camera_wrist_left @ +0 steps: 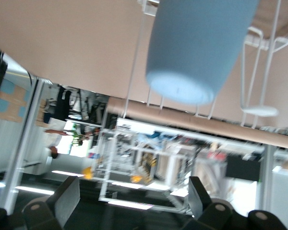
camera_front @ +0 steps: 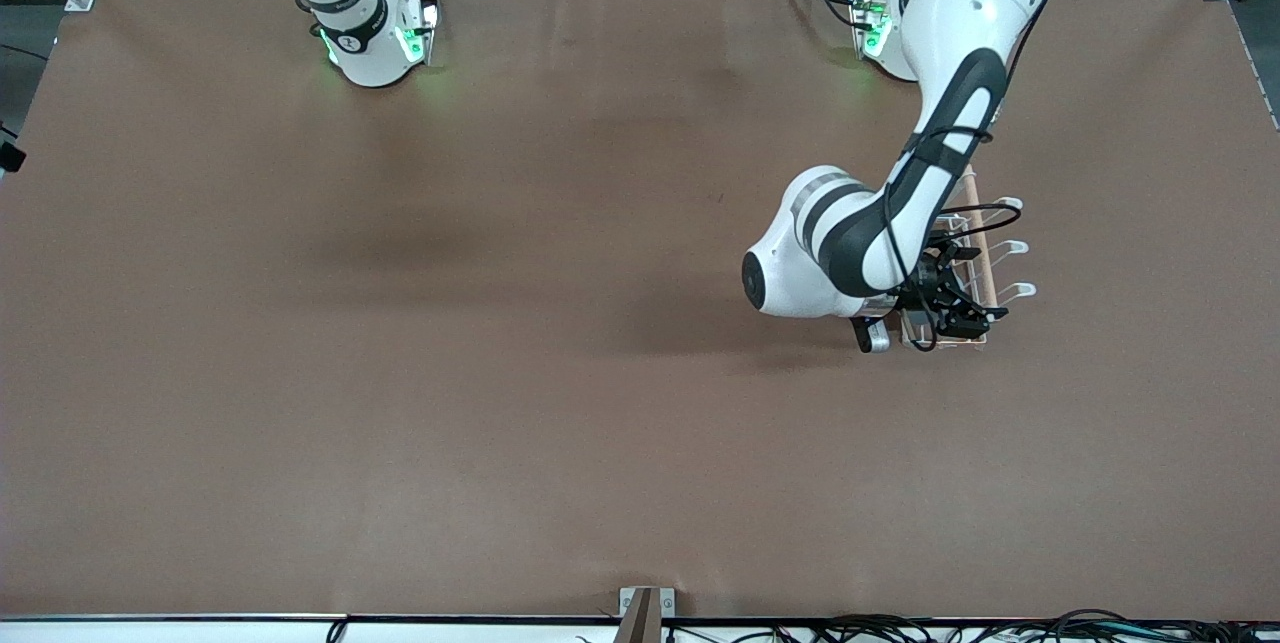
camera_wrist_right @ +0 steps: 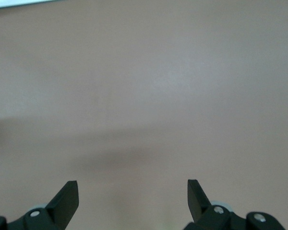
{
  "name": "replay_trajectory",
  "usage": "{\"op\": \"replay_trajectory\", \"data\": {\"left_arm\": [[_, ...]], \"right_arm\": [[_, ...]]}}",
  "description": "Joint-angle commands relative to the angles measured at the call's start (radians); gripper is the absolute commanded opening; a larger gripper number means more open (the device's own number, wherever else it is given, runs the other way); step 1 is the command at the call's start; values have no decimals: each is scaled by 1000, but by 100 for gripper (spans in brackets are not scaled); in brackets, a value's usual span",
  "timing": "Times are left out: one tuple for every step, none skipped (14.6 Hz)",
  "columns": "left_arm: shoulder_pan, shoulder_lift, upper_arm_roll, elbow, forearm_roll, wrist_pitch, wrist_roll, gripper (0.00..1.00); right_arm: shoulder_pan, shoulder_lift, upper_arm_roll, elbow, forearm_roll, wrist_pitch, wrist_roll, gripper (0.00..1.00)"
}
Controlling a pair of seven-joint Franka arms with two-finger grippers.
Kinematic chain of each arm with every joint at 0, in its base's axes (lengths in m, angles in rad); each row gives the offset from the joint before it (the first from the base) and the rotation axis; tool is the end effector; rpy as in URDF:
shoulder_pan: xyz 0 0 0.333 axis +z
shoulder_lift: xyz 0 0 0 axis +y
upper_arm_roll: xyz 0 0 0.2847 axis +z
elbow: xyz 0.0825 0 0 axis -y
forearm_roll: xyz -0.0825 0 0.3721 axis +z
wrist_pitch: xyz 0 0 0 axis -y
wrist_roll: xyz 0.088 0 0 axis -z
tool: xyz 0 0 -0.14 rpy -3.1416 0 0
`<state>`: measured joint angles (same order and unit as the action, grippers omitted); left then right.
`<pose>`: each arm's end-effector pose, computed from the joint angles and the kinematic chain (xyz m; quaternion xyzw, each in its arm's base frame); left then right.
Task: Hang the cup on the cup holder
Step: 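Position the cup over a rack hook with the left gripper, then open the left gripper to hang the cup on the hook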
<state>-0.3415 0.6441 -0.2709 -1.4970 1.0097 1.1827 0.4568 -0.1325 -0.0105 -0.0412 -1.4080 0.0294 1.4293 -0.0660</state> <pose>0.5547 -0.1931 0.2797 -0.6784 0.4600 0.3701 0.4373 0.5171 -0.0863 0.6269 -0.9984 0.0515 -0.0175 0.0127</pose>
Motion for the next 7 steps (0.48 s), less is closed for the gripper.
{"op": "replay_trajectory", "data": {"left_arm": [[-36, -98, -2, 52, -81, -35, -143, 100], [-45, -124, -5, 63, -100, -35, -206, 100], [-51, -148, -5, 101, -130, -35, -280, 100], [-48, -167, -7, 141, -167, -35, -332, 100], [-36, -179, -10, 188, -218, -35, -355, 100], [-22, -193, -2, 226, -277, -34, -365, 100], [4, -220, -2, 240, -319, -29, -380, 100]], "right_arm": [[-47, -62, 75, -94, -48, 23, 18, 100], [-44, -60, 75, -95, -48, 23, 18, 100], [-38, -60, 75, -98, -48, 25, 18, 100], [-33, -57, 72, -98, -48, 25, 20, 100], [-27, -55, 69, -98, -48, 26, 20, 100], [-22, -55, 63, -98, -48, 26, 20, 100], [-9, -55, 55, -98, -48, 28, 20, 100]]}}
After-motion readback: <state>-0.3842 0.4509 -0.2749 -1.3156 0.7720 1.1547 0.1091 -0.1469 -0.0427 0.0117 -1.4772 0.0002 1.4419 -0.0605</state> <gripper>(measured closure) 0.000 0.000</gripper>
